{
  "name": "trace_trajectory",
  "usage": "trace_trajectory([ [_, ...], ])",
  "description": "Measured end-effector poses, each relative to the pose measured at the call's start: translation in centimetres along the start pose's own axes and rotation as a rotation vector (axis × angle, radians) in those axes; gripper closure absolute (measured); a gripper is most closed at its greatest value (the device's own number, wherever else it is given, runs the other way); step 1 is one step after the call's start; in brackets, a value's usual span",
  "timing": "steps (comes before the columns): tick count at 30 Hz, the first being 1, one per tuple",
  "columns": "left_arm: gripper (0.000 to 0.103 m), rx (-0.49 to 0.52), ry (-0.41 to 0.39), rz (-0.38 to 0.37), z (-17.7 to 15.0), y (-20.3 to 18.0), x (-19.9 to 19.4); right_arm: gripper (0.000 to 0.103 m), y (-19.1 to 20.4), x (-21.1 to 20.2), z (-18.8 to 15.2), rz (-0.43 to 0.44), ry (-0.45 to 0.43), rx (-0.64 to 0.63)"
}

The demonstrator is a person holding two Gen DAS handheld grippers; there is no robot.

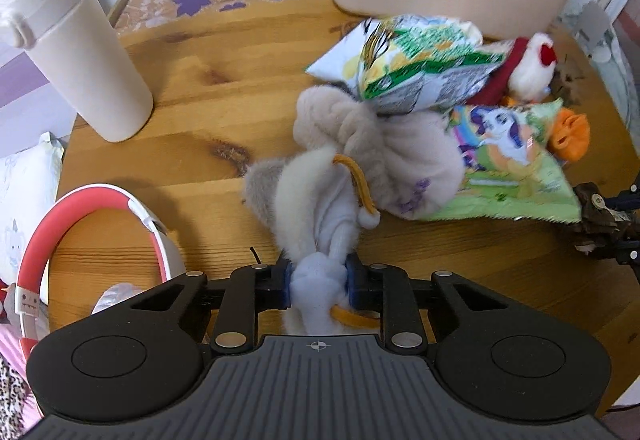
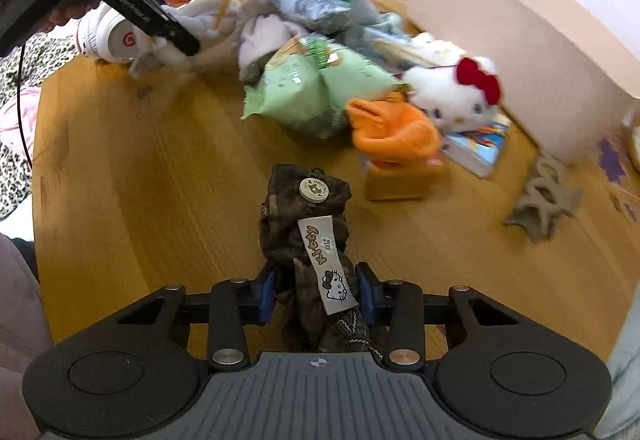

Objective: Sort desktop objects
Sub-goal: 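Carry both items over the beige basket and release them inside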

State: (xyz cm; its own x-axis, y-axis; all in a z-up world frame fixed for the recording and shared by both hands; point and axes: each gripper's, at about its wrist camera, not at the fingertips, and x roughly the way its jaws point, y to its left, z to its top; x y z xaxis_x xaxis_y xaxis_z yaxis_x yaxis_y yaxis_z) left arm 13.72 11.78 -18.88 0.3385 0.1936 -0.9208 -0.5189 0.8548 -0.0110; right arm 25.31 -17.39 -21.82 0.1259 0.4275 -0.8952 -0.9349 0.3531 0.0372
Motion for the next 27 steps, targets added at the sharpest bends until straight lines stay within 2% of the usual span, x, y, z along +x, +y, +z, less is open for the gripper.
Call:
trace_trajectory([
  [11,0.08,-0.04,-0.118,-0.002,1.8,-0.3,-4.8,0.065,-2.3,-4.5,-0.1,-0.093,-0.095,0.041],
  [27,0.08,0.042,-0.298,0.035,9.4,-2.3,-7.9,0.064,-9.4,-7.8,3.8,-0.284,-0.233,0.076],
])
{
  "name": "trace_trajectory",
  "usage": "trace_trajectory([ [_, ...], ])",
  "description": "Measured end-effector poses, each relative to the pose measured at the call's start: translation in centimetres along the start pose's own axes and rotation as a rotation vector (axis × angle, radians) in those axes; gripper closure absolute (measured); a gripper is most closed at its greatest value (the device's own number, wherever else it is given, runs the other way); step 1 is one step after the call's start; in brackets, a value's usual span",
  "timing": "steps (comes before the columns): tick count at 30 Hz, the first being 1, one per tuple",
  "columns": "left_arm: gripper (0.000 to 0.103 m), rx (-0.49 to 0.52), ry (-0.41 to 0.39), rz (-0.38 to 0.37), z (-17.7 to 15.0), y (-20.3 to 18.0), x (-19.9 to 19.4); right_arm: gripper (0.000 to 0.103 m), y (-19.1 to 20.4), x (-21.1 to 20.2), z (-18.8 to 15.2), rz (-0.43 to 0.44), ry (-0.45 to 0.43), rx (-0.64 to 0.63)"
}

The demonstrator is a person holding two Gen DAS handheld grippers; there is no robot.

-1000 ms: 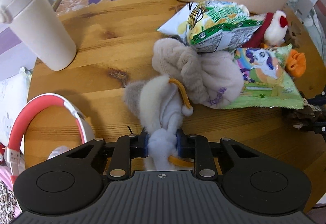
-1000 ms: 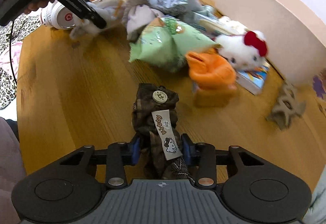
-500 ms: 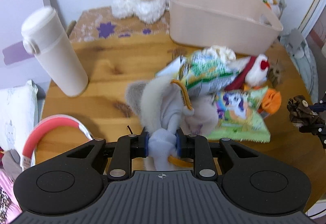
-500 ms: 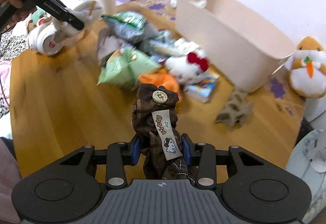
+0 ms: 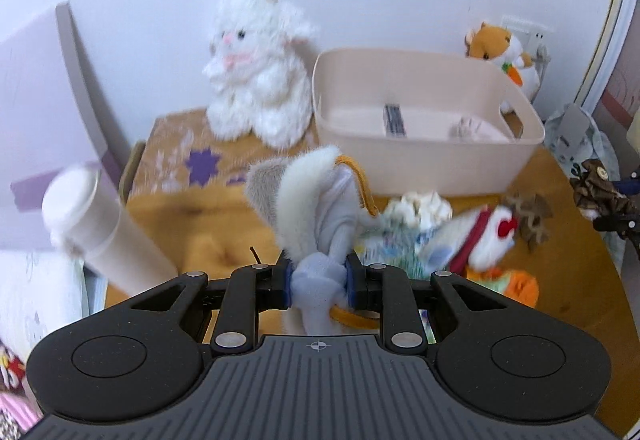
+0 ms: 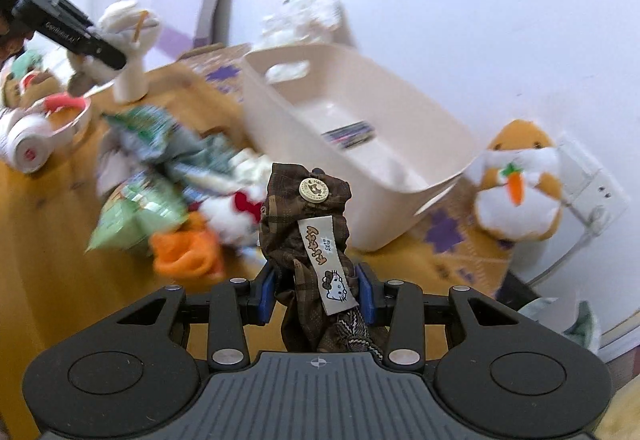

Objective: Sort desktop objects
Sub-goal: 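Carry both items over the beige basket and release them inside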

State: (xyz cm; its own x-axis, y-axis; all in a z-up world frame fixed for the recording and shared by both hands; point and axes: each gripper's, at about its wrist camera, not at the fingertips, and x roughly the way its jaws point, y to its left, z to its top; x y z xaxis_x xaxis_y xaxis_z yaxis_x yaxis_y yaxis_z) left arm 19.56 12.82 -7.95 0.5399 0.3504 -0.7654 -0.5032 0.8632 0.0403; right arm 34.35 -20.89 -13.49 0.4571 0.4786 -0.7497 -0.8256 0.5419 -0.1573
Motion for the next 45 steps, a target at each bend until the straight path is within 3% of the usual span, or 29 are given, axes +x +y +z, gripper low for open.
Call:
trace_trajectory([
  [9,0.08,0.021,-0.089,0.007,6.6,-1.3,2.2,0.064,-2.8,0.7,3.1,-0.095,-0.077,0.005],
  [14,0.079,-0.004,-0.084,-0.028,10.4,-2.1,4.8,0.064,-3.9,2.2,5.2,-0.146,-0.101,0.0],
  [18,0.079,0.06,-0.088,-0.025,12.3,-3.9,6.9,0.064,-4.5,4.1,6.7,-0.188,-0.107,0.012],
  [26,0.078,0.099,-0.055,-0.065,13.0,-6.4,10.9,0.064,-7.2,7.6,8.8,-0.196,-0.109,0.184],
  [34,0.078,0.08,-0.007,-0.102,13.2,-8.0,14.2,0.063,-6.8,10.9,10.2,-0.163,-0.07,0.196],
  [41,0.078,0.103,0.032,-0.116,12.9,-9.7,16.3,0.063,-6.3,13.7,10.5,-0.197,-0.015,0.159],
  [43,0.076,0.102,0.042,-0.123,12.8,-10.0,16.6,0.063,-6.3,14.1,10.6,-0.191,-0.005,0.146],
  [45,0.061,0.099,0.037,-0.125,12.7,-10.3,16.6,0.052,-6.2,14.2,10.7,-0.192,-0.001,0.139],
])
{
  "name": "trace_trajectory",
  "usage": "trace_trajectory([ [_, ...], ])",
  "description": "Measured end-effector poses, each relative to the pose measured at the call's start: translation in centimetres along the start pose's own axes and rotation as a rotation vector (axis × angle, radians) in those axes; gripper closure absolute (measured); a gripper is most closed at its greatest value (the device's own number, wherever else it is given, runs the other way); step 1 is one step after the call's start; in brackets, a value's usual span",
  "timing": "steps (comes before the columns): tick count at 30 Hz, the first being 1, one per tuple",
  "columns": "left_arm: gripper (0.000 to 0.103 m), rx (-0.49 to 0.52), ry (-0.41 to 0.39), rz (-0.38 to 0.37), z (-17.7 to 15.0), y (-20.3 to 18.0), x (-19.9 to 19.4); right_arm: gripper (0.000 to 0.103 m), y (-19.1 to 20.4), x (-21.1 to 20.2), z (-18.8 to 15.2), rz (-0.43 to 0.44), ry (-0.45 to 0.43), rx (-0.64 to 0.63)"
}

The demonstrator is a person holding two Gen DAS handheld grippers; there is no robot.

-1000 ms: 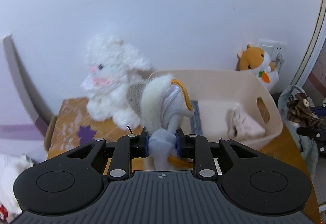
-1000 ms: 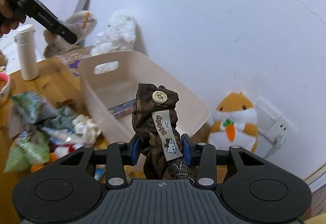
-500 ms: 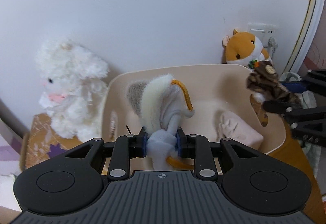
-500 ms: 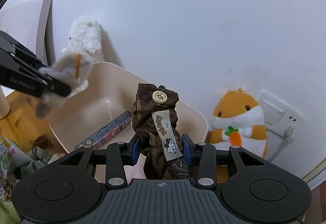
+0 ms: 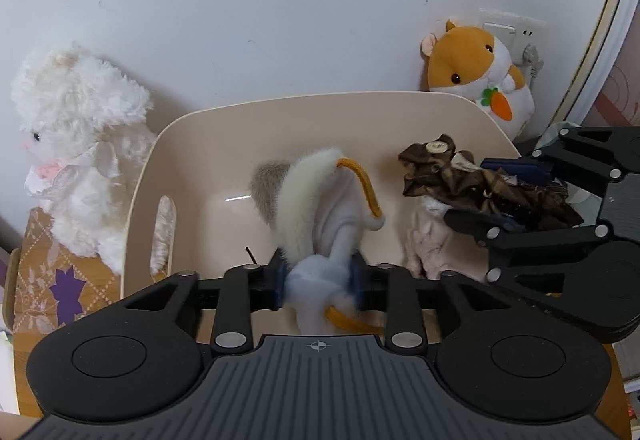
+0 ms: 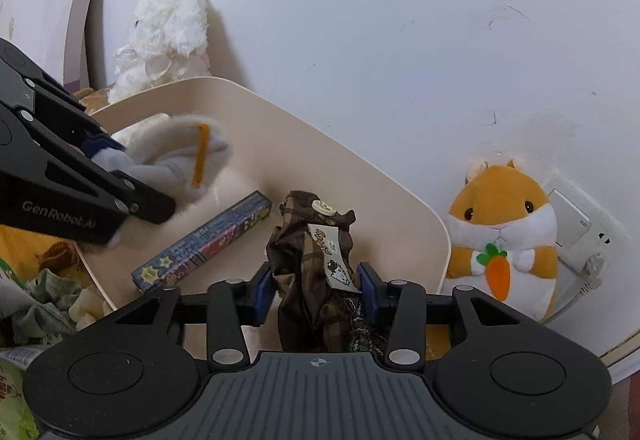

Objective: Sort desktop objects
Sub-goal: 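Carry both items over the beige basket and release them inside, then grasp the green snack bag with left tool while right tool grasps orange sock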

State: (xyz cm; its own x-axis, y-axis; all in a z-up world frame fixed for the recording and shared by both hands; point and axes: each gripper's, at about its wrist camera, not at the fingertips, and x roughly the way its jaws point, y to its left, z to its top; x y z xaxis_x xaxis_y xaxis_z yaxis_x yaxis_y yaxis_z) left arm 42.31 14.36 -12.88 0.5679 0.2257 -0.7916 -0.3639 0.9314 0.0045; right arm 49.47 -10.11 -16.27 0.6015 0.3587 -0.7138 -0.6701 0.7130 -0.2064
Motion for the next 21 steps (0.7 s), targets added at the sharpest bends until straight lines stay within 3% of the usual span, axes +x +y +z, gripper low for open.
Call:
trace_trajectory([
  [3,0.035,-0.004,-0.025,0.025,0.1,-0.3,-0.3,0.047,-0.1,-0.5,-0.1,0.016,-0.018,0.012],
  [13,0.026,0.005,-0.03,0.023,-0.4,0.8,-2.6,0.013,0.4,-4.4,-0.3,0.023,-0.126,0.023],
  [19,0.026,0.053,-0.023,0.029,-2.2,1.5,-5.2,0.0,0.1,-7.2,-1.7,0.033,-0.149,0.101],
  [21,0.026,0.051,-0.013,0.024,-3.3,2.0,-6.1,0.0,0.0,-8.0,-2.5,0.041,-0.148,0.132],
])
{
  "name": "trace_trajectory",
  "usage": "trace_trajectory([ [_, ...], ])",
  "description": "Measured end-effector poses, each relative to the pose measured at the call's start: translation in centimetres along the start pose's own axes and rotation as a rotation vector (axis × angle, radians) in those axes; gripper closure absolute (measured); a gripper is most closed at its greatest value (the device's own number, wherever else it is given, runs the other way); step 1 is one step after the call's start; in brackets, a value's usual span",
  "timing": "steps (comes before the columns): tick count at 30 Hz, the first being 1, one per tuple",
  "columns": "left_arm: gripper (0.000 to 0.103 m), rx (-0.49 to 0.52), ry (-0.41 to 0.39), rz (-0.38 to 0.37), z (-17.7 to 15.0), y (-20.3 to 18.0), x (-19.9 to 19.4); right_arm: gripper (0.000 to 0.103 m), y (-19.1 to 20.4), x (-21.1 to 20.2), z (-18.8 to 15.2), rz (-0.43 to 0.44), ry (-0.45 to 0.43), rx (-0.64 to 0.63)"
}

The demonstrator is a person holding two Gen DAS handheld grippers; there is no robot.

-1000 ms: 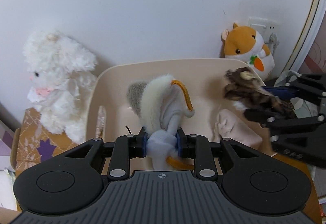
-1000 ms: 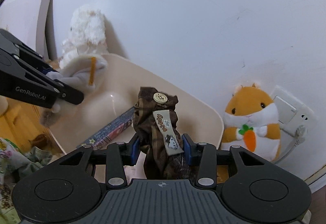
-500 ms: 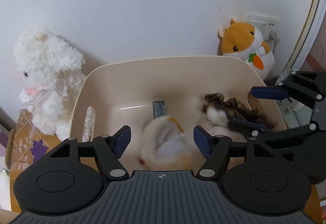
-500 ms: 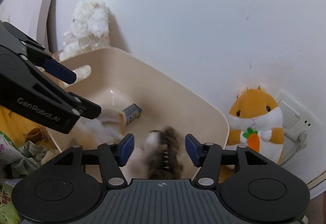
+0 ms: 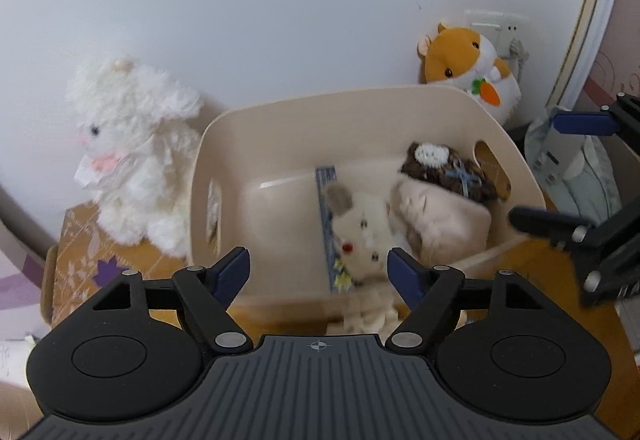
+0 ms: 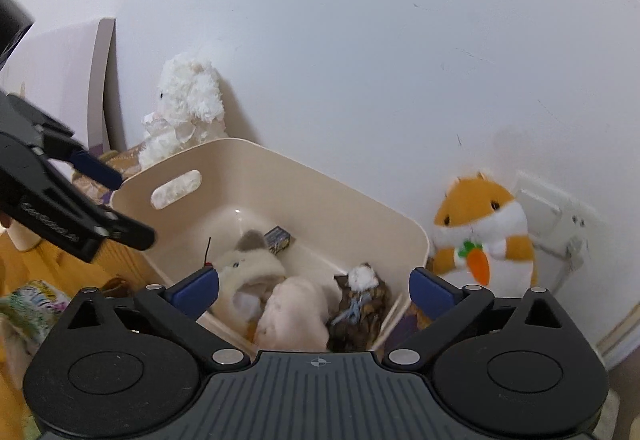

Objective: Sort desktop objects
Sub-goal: 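Grasp the green snack bag with left tool while right tool grasps orange sock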

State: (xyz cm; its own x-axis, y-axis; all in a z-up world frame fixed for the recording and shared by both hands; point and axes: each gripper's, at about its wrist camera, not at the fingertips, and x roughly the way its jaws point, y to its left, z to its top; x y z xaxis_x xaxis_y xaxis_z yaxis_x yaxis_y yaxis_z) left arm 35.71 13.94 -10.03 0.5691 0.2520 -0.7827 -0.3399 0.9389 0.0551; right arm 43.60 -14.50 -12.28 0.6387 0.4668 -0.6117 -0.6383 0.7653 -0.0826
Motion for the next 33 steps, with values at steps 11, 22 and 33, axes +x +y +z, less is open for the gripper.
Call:
trace_trajectory([
  [11,0.026,-0.071,0.059,-0.001,-5.5,3.1,-3.9,0.0,1.8,-3.6,-5.7,-0.003,0.061,-0.089],
  [22,0.026,-0.174,0.143,0.015,-9.4,4.0,-5.1,0.0,4.2,-5.1,-10.0,0.067,0.138,-0.01],
  [33,0.026,-0.395,0.138,0.016,-10.8,4.1,-4.4,0.0,8.2,-3.7,-12.6,0.182,0.206,-0.051],
])
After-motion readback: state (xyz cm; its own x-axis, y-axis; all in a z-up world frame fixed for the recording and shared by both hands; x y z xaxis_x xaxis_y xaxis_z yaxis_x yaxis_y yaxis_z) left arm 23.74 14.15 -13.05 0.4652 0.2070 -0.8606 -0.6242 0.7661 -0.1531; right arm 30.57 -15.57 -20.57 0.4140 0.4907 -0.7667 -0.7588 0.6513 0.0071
